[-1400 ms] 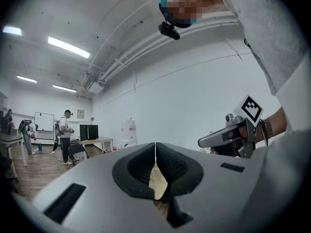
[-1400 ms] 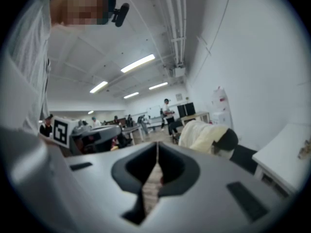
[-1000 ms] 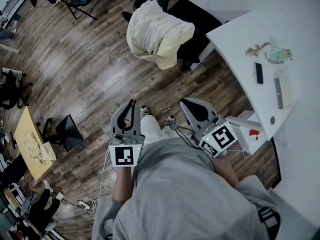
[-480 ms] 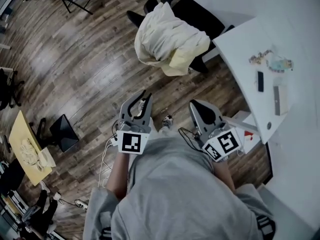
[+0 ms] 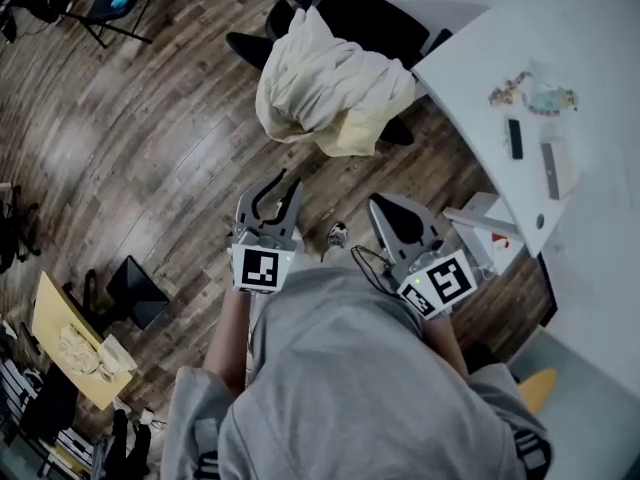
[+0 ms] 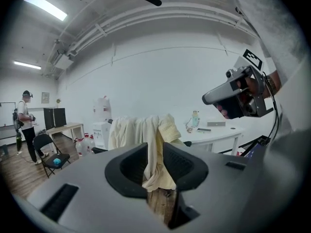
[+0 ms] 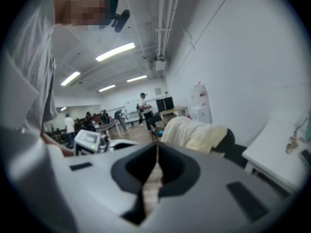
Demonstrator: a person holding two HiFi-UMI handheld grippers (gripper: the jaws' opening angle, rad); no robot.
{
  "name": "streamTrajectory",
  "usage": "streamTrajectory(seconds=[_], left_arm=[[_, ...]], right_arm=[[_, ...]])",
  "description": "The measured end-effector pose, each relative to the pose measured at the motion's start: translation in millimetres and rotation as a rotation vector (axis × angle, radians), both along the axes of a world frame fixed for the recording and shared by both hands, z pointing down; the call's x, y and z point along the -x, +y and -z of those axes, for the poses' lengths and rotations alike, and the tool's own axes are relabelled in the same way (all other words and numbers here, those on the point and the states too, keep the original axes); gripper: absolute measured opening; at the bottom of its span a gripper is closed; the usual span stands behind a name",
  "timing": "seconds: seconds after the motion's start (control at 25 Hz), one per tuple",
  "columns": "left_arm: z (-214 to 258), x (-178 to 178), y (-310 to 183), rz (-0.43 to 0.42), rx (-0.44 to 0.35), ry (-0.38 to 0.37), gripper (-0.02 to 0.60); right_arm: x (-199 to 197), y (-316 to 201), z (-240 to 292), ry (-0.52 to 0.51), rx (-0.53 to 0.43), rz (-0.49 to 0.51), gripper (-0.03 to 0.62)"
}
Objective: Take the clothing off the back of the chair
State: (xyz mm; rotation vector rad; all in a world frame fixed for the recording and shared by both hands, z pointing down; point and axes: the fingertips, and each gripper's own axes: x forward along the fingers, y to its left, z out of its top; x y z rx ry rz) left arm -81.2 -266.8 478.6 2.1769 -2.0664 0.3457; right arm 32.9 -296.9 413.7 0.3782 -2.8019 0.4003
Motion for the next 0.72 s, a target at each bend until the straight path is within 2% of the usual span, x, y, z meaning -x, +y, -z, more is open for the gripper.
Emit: streamTrajectory(seconds=[0.2, 0.4, 0.72], left_arm=[[-36.0, 3.4, -24.0, -0.130, 0.070, -0.032, 0.144], [-84.1, 1.2, -41.1, -0.254, 0.188, -0.071, 0.172], [-129.5, 9.6, -59.4, -0.340, 0.293, -0.090, 0.193]], right_arm=[[-3.9, -13.3, -4.6, 0.017, 0.012, -0.119, 0.035], [-7.6, -17.6, -11.0, 0.032, 0.031, -0.218, 0.035], [3.8, -15.6, -16.9, 0.047, 0.033, -0.283, 0.035]])
